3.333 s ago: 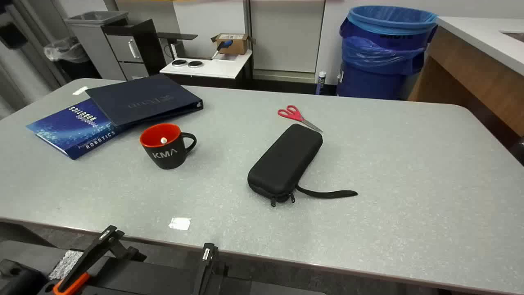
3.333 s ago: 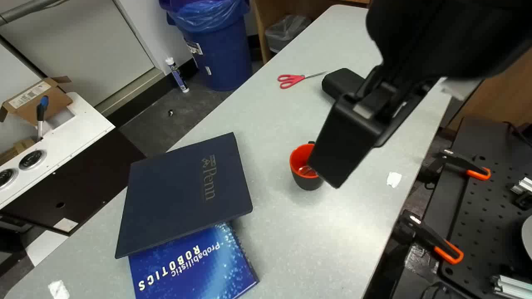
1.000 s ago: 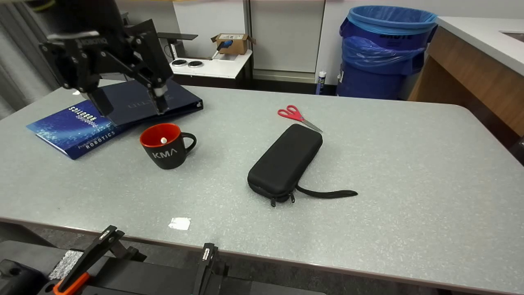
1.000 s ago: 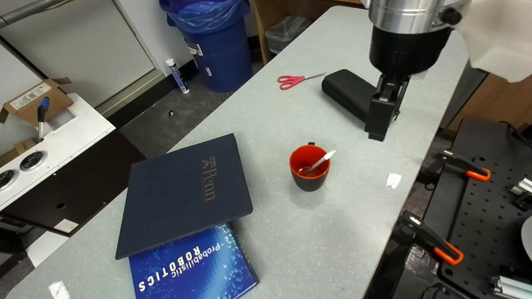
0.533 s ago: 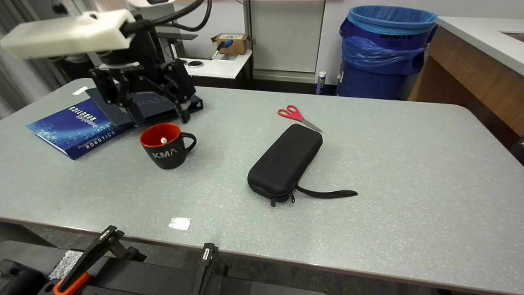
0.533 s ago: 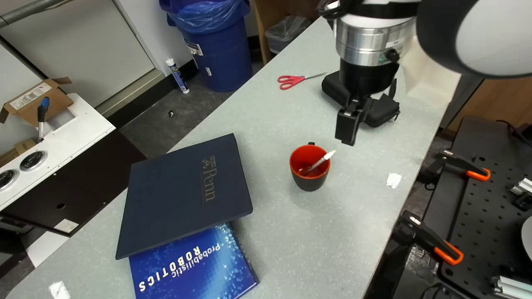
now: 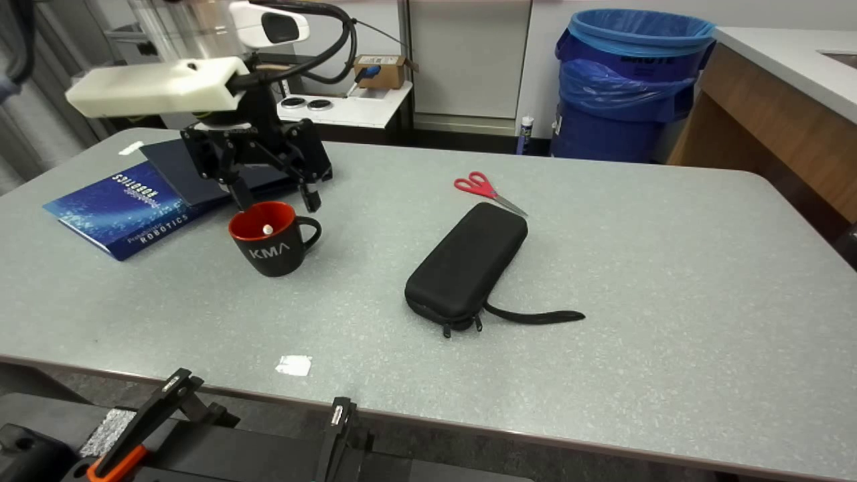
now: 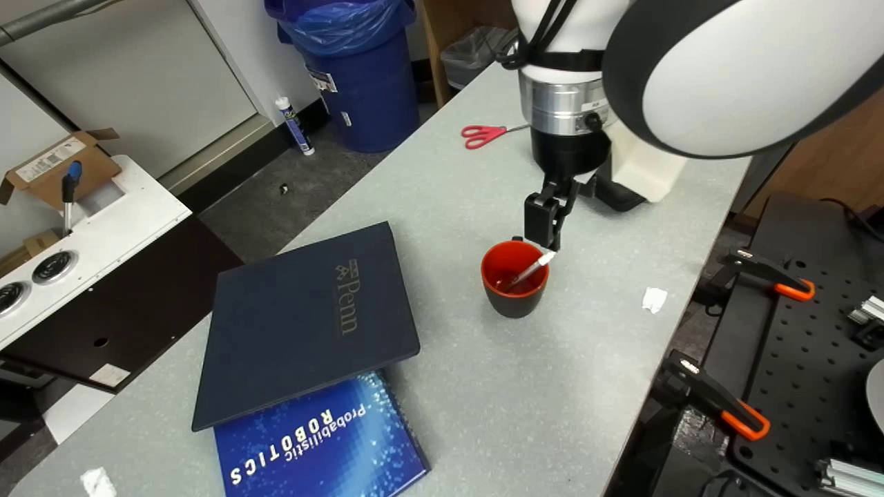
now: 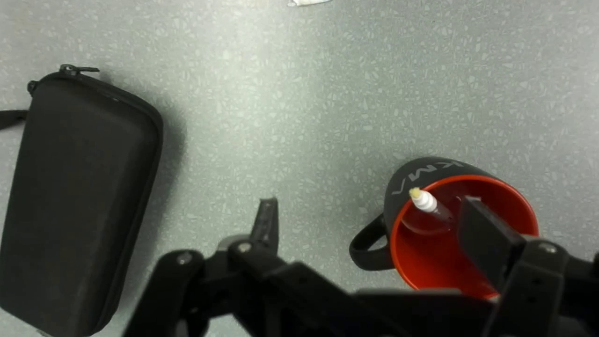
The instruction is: Remove the pen from the mug and put it on the table
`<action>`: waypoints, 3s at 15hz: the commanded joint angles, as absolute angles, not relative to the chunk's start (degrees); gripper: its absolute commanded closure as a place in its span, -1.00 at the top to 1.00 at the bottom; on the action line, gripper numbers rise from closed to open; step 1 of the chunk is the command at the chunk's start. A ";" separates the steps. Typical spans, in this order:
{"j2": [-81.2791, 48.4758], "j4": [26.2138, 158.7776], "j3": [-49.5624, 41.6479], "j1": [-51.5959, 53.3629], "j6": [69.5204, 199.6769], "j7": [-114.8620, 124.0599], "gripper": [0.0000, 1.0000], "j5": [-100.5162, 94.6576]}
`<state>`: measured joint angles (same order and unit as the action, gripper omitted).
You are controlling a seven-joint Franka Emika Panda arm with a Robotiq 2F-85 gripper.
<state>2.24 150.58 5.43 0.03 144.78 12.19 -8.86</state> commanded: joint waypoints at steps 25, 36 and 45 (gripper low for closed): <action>-5.50 146.67 6.02 4.50 144.94 4.56 -0.34 -1.47; 3.40 151.39 5.78 4.99 144.27 5.98 -0.94 -2.76; 23.44 162.47 7.37 -1.32 145.59 16.79 -0.94 -11.19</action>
